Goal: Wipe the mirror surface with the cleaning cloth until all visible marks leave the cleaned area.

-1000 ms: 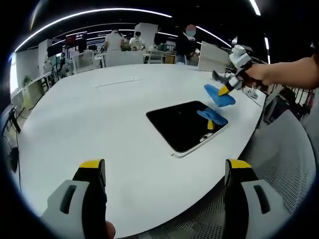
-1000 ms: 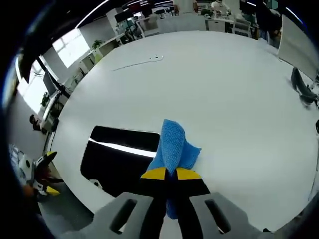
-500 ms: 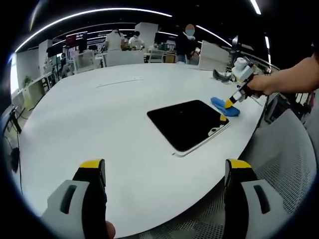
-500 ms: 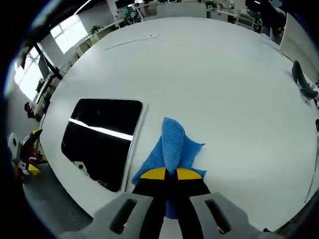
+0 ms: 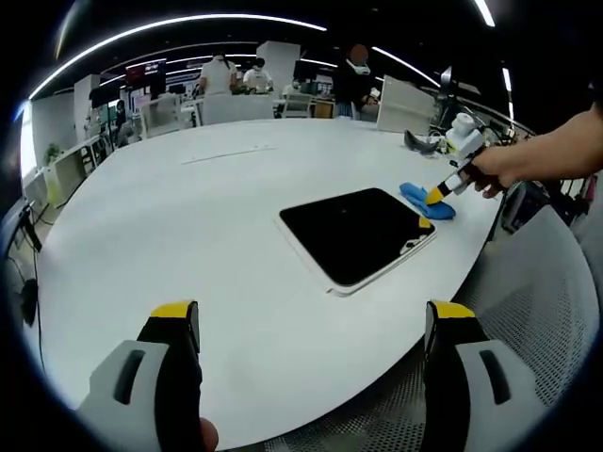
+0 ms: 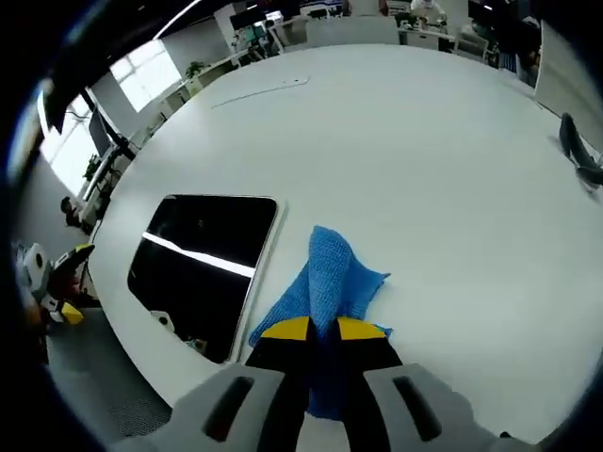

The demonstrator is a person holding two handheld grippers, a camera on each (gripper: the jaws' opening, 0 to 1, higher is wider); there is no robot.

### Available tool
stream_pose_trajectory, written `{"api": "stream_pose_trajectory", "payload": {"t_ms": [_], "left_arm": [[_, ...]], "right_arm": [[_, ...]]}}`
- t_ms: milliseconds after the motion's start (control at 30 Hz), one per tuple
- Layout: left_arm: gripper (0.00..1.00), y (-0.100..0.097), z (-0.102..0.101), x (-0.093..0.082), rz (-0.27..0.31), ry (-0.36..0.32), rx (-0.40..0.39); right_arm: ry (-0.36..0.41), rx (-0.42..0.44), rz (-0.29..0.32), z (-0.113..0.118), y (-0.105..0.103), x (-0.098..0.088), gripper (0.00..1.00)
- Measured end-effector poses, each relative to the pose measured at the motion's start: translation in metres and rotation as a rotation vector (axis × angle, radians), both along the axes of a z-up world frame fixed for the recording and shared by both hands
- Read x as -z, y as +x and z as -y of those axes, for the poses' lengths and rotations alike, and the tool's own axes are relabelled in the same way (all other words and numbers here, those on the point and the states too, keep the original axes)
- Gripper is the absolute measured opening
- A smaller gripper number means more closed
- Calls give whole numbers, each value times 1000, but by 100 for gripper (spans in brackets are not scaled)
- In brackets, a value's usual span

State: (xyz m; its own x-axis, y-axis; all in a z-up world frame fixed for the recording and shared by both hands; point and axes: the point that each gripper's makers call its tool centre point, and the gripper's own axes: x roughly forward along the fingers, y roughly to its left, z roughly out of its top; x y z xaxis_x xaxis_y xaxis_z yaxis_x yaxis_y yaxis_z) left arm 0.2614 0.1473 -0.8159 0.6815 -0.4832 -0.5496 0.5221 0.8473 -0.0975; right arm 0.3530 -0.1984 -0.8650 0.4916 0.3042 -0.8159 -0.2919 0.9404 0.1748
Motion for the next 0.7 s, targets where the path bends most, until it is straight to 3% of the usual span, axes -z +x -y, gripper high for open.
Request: {"api": "stream_pose_trajectory", "payload": {"t_ms": [133,200,233,333,367,500,700], "left_arm": [[99,1,-1,-2,3,-11,-10],[99,1,0,-2,6,-16,-9],[99,1,0,-3,5,-19,-8],[99,2,1,-4,9,-35,-13],[99,2,1,-5,8,-37,-14],[99,1,1,-5,6,-31,-10],[99,2,0,-4,10,-15,-12]], "right_arm": [[-19,-40,76,5,-1,-21,29],[-16,-87,162,6,1,-35,39],[-29,-100,171,10,-5,-38,44],[-6,-121,209,14,-16,-41,68],[19,-154,257,11,-19,-47,73],[71,-130,352,13,-31,-61,82],[71,-107,323,27,-56,-44,94]]}}
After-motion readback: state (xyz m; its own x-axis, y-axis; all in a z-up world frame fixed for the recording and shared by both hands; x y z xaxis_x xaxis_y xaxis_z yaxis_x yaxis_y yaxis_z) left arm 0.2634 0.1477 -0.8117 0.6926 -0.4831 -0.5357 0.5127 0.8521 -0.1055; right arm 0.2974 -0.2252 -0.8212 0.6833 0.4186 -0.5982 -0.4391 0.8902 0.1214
